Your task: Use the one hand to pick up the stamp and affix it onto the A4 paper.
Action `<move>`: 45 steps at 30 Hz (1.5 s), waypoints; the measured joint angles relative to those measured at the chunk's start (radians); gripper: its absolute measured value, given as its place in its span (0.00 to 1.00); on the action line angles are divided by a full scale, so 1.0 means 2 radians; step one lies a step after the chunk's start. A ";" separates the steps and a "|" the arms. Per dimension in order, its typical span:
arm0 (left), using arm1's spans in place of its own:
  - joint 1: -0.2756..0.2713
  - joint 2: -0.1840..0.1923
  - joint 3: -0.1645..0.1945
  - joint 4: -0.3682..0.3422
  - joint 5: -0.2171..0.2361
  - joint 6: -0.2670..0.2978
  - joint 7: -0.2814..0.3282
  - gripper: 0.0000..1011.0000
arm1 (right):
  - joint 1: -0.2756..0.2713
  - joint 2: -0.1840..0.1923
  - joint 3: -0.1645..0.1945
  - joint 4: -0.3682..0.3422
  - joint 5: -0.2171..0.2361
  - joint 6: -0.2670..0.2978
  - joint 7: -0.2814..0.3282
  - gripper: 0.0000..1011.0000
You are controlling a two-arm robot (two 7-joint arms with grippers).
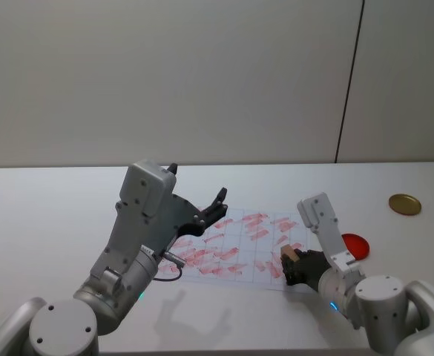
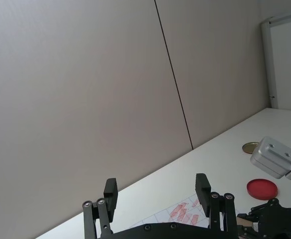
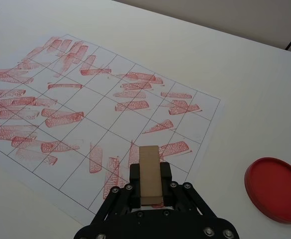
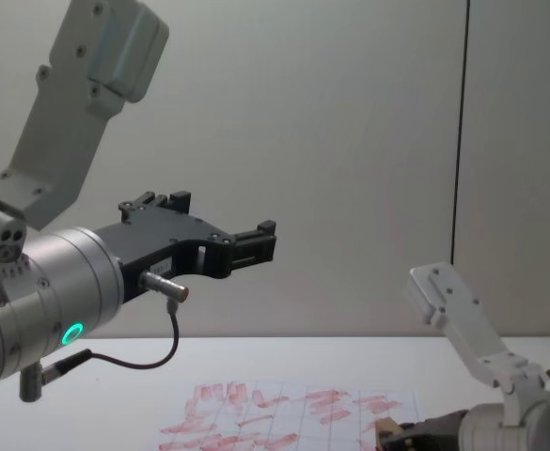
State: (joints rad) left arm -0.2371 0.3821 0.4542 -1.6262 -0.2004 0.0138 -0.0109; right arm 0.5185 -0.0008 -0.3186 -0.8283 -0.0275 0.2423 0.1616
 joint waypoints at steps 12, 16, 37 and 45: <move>0.000 0.000 0.000 0.000 0.000 0.000 0.000 0.98 | 0.001 0.000 0.002 0.003 -0.001 0.003 0.000 0.22; 0.000 0.000 0.000 0.000 0.000 0.000 0.000 0.98 | 0.002 0.000 0.003 0.005 -0.001 0.004 0.000 0.21; 0.000 0.000 0.000 0.000 0.000 0.000 0.000 0.98 | -0.010 0.003 0.011 -0.079 0.025 0.000 -0.020 0.21; 0.000 0.000 0.000 0.000 0.000 0.000 0.000 0.98 | -0.016 0.005 0.017 -0.136 0.040 0.005 -0.043 0.22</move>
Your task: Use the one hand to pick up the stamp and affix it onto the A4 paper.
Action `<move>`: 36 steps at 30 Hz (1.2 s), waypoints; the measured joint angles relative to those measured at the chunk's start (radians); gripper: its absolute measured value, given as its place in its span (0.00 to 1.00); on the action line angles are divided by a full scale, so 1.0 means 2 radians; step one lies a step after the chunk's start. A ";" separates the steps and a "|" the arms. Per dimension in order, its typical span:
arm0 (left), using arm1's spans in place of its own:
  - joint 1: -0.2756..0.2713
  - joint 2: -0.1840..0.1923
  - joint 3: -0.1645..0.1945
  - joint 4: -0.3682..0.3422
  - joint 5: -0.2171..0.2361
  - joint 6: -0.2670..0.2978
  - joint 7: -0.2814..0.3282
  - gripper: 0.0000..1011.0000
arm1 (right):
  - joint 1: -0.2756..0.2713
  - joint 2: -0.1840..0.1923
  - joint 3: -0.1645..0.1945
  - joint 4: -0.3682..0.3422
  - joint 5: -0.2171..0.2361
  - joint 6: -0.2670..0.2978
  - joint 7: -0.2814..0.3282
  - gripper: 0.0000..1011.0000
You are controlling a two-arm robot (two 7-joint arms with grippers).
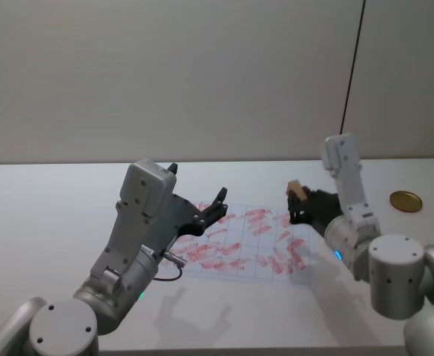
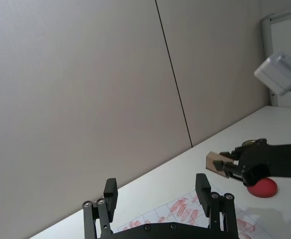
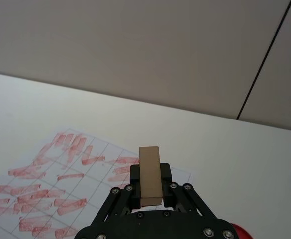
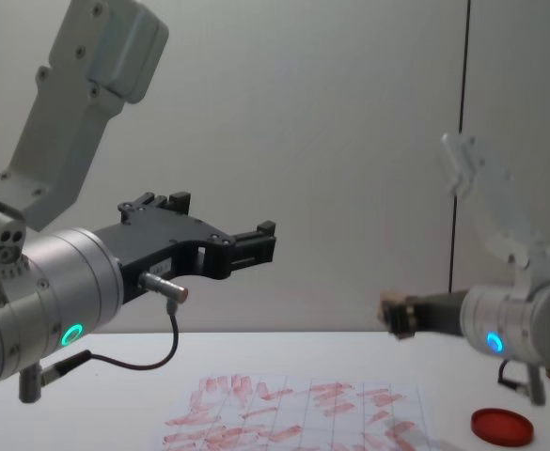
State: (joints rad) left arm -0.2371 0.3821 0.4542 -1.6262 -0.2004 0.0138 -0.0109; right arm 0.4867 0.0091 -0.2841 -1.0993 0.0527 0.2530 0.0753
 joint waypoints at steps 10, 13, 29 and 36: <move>0.000 0.000 0.000 0.000 0.000 0.000 0.000 0.98 | -0.008 0.008 0.013 -0.040 0.005 0.018 -0.031 0.22; 0.000 0.000 0.000 0.000 0.000 0.000 0.000 0.98 | -0.010 0.014 0.020 -0.048 0.004 0.027 -0.042 0.21; 0.000 0.000 0.000 0.000 0.000 0.000 0.000 0.98 | -0.015 0.031 0.042 -0.033 -0.006 0.040 -0.057 0.22; 0.000 0.000 0.000 0.000 0.000 0.000 0.000 0.98 | -0.013 0.034 0.047 -0.008 -0.006 0.033 -0.051 0.22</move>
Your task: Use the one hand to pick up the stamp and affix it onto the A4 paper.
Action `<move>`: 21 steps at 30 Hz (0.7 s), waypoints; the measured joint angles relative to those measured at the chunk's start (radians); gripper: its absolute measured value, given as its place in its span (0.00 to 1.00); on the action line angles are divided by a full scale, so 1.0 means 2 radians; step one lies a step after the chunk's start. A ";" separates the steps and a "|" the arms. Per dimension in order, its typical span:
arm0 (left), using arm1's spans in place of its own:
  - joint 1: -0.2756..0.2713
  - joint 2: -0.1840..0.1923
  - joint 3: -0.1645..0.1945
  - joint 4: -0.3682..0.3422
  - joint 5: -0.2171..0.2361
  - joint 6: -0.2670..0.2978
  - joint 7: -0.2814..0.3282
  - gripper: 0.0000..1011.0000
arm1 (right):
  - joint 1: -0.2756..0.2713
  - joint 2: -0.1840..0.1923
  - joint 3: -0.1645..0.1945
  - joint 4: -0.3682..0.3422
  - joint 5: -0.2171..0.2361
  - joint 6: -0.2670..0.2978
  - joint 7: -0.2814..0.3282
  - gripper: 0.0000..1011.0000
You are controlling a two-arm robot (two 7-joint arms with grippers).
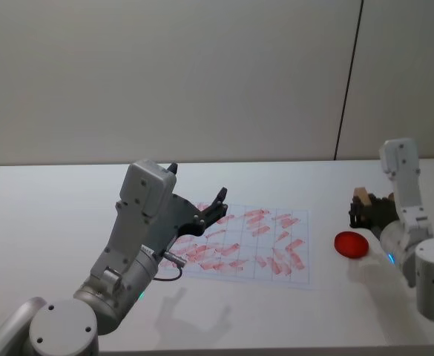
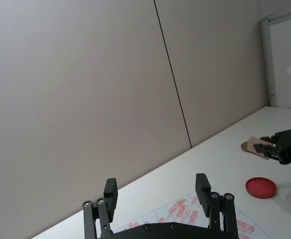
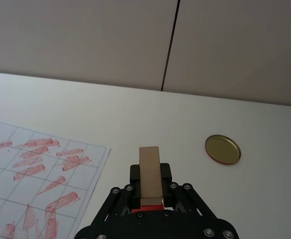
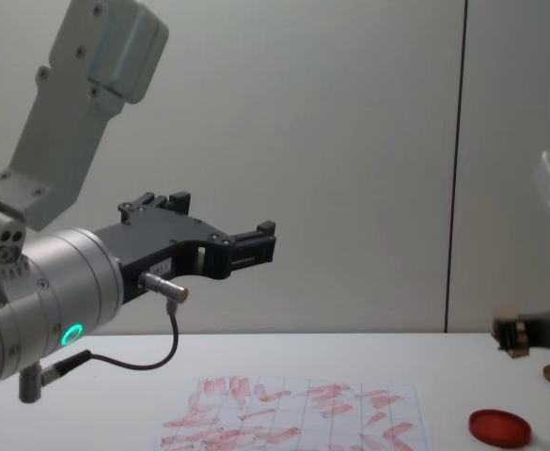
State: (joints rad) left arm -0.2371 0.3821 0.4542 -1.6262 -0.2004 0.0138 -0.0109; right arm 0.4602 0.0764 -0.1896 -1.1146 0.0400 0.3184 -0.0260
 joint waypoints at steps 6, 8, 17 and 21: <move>0.000 0.000 0.000 0.000 0.000 0.000 0.000 0.98 | 0.005 0.000 0.002 0.027 0.001 -0.009 0.008 0.22; 0.000 0.000 0.000 0.000 0.000 0.000 0.000 0.98 | 0.008 0.000 0.002 0.040 0.002 -0.014 0.012 0.22; 0.000 0.000 0.000 0.000 0.000 0.000 0.000 0.98 | 0.024 -0.003 0.003 0.095 0.000 -0.032 0.021 0.22; 0.000 0.000 0.000 0.000 0.000 0.000 0.000 0.98 | 0.032 -0.005 0.003 0.117 -0.002 -0.039 0.023 0.21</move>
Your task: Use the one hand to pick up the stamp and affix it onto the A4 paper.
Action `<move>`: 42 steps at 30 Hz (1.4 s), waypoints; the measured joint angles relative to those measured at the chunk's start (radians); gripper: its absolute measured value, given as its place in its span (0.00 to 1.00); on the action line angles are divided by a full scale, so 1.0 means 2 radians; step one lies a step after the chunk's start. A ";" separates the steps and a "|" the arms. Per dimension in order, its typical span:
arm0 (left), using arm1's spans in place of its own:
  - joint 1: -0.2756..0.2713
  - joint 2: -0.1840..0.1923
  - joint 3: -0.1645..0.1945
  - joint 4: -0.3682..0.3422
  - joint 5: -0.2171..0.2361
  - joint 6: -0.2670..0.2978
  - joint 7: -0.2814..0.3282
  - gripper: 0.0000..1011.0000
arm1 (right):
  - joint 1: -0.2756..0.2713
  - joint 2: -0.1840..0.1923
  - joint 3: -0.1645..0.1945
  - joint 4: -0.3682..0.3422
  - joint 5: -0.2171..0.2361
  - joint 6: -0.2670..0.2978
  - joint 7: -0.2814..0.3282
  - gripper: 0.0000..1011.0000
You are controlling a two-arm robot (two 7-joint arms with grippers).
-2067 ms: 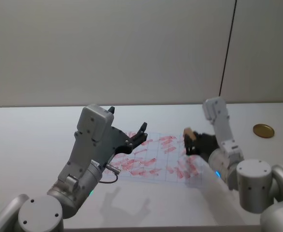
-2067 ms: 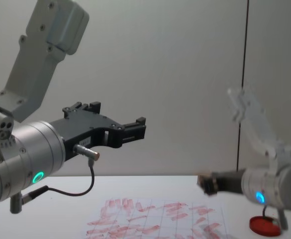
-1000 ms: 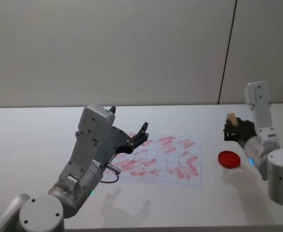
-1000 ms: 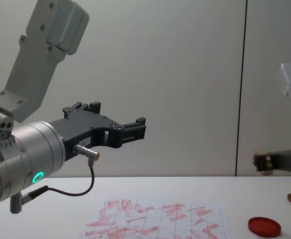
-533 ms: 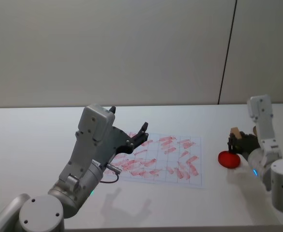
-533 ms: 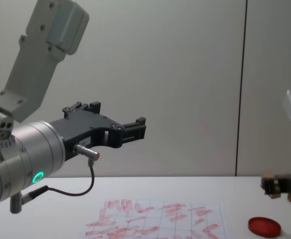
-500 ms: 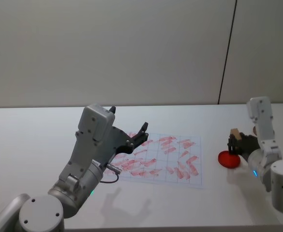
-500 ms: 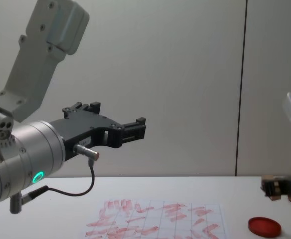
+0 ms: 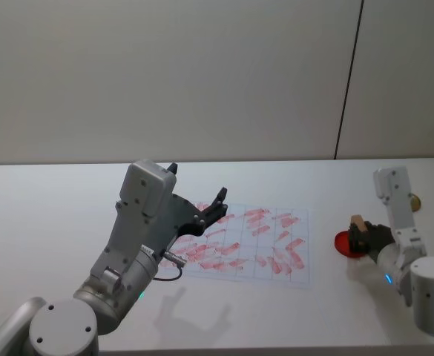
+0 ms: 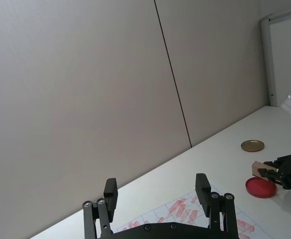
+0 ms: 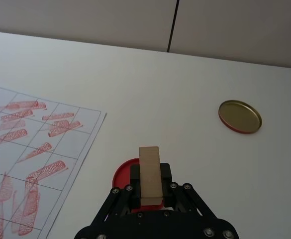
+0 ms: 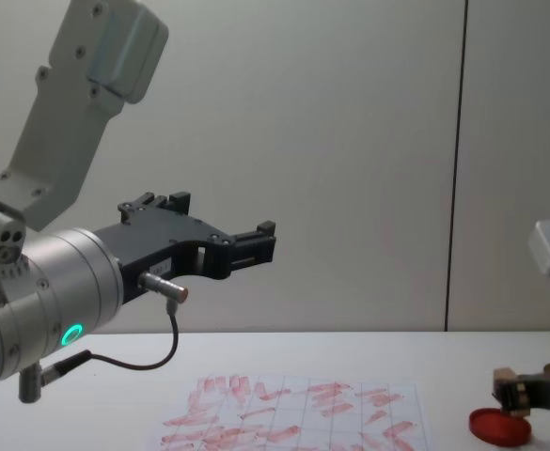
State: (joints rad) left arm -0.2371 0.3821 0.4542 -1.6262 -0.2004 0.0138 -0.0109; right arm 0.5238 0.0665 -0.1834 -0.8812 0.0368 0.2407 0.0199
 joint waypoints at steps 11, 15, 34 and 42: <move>0.000 0.000 0.000 0.000 0.000 0.000 0.000 0.98 | 0.017 -0.004 0.001 0.048 0.000 -0.020 0.007 0.22; 0.000 0.000 0.000 0.000 0.000 0.000 0.000 0.98 | 0.022 -0.005 0.001 0.062 0.001 -0.028 0.010 0.33; 0.000 0.000 0.000 0.000 0.000 0.000 0.000 0.98 | 0.005 -0.001 0.008 0.022 0.008 -0.059 0.015 0.91; 0.000 0.000 0.000 0.000 0.000 0.000 0.000 0.98 | -0.026 0.009 0.015 -0.053 0.018 -0.068 0.016 0.99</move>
State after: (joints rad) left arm -0.2371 0.3821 0.4542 -1.6262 -0.2004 0.0138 -0.0109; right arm 0.4721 0.0838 -0.1540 -0.9878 0.0721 0.1041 0.0517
